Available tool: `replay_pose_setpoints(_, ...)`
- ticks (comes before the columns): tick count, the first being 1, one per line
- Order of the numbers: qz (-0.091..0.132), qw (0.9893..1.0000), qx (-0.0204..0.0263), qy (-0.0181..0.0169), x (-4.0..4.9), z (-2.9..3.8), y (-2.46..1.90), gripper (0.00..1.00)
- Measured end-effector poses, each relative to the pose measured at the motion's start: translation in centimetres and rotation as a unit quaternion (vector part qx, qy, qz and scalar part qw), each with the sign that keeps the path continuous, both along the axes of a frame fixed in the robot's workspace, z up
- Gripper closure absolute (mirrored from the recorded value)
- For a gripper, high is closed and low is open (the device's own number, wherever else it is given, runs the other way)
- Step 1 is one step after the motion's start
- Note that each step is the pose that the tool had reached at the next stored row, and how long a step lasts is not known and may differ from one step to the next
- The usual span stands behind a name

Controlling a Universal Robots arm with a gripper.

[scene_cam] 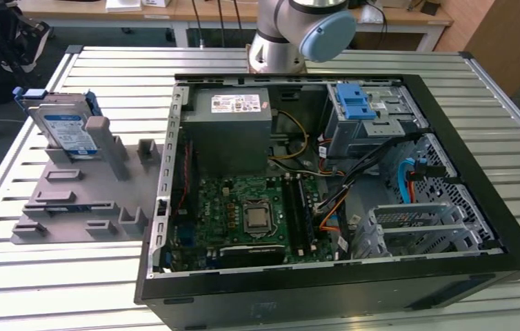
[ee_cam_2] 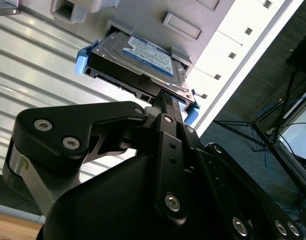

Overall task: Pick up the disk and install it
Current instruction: 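Pick up the disk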

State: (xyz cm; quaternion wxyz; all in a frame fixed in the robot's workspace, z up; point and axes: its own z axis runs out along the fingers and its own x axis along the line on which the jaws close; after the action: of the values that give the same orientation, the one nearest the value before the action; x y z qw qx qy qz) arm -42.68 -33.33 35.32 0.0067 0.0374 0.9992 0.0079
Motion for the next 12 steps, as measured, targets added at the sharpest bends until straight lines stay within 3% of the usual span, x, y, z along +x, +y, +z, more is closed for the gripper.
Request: replay_pose_setpoints(12,0.006,1.0000,0.0000,0.0000,0.00,0.00,0.00,0.89)
